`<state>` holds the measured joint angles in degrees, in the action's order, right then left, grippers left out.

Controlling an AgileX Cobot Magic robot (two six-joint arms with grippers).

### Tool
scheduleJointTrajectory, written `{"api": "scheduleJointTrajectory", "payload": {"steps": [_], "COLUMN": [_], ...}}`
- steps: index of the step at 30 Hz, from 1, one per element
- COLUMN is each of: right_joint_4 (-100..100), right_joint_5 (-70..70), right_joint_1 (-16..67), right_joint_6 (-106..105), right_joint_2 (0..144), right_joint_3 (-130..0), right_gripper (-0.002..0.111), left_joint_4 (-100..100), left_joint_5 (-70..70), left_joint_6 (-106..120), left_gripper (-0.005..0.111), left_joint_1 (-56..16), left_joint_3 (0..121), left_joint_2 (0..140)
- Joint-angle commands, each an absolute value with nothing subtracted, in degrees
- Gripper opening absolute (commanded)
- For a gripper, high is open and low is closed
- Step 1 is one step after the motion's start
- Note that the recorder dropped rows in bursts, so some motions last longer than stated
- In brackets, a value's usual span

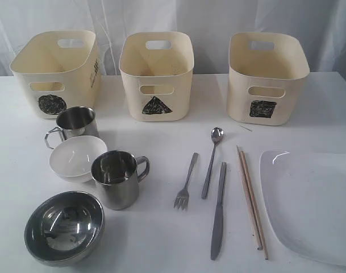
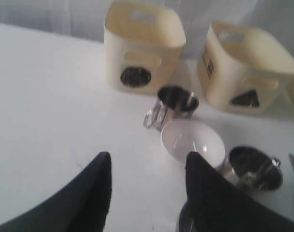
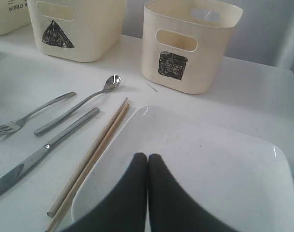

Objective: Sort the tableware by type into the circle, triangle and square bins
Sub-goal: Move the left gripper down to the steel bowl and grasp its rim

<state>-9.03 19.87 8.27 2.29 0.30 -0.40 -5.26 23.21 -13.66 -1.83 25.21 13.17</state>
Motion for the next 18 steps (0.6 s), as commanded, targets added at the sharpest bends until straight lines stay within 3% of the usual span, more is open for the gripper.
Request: {"api": "scheduleJointTrajectory", "payload": {"steps": [1,9,18], "right_joint_4": [-9.01,-9.01,-9.01], "right_joint_5": [19.73,19.73,19.73], "right_joint_1": [7.96,7.96,7.96], "right_joint_6": [2.38,2.38,2.38], "right_joint_2": [0.0,0.0,0.0], "right_joint_3": [0.0,0.0,0.0], "right_gripper": [0.0,0.0,0.0], "left_joint_4": [-10.7,-14.99,-28.2], "left_joint_5": [30.81,34.93,29.42], "left_joint_6": [-4.31,7.99,22.02], "left_gripper": [0.057,0.057,0.057], "left_joint_1": [-2.07,-2.07,-2.07], "left_joint_3": [31.32,38.08,38.08], "left_joint_2": [25.84,53.15,68.41]}}
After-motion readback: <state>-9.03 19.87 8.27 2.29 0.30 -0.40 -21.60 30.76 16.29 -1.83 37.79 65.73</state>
